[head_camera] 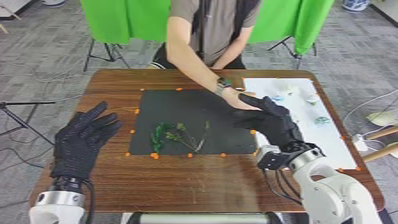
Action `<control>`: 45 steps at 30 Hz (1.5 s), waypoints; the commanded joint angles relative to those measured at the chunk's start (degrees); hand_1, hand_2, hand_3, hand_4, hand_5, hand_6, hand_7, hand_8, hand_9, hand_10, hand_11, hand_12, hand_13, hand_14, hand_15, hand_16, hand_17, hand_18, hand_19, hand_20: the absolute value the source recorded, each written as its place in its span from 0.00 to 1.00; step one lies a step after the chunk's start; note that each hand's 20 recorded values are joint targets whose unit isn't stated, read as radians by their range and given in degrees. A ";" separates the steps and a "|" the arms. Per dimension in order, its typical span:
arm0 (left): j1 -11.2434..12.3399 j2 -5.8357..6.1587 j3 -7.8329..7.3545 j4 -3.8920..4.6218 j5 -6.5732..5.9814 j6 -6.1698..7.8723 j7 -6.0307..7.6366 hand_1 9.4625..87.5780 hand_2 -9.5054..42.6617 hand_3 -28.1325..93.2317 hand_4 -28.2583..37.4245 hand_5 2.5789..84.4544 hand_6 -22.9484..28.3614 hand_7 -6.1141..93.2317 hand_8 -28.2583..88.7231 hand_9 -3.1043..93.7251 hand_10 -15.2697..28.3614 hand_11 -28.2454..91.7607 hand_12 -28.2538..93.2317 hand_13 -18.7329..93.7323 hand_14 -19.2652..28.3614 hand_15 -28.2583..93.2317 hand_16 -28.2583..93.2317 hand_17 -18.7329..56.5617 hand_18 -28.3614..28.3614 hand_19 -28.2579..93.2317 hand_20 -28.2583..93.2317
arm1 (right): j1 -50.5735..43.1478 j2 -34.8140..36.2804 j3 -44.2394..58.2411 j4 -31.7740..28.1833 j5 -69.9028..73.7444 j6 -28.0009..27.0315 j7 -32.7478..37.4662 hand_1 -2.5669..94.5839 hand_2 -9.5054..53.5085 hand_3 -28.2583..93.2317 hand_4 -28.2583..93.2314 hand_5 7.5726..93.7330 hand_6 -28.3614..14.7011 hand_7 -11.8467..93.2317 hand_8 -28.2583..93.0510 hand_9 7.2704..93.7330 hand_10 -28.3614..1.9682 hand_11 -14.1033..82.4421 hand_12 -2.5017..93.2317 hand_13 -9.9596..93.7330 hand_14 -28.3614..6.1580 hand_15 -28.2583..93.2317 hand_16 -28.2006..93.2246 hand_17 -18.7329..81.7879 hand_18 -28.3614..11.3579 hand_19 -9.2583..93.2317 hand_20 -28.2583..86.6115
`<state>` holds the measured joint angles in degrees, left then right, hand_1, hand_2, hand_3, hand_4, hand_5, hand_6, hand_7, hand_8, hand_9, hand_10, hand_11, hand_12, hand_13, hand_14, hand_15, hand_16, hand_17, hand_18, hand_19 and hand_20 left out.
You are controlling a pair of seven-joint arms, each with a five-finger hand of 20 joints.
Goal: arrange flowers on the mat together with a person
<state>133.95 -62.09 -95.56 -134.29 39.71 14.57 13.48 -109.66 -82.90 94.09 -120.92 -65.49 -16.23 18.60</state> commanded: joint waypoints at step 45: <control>0.10 0.67 1.18 0.00 -0.37 1.31 0.79 0.17 0.43 0.84 0.00 0.49 0.71 0.17 0.17 0.46 0.92 0.49 0.32 0.44 1.00 0.70 0.12 0.21 0.99 0.86 0.02 | 0.76 3.97 0.48 0.05 -5.64 8.27 -0.47 0.17 0.27 0.85 0.00 0.46 0.64 0.22 0.13 0.56 0.29 0.31 0.15 0.54 0.18 0.60 0.30 0.26 0.20 0.62 0.39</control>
<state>133.76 -61.54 -94.71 -134.32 39.56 15.15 14.39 -109.12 -81.24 94.24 -120.54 -66.83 -12.85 18.31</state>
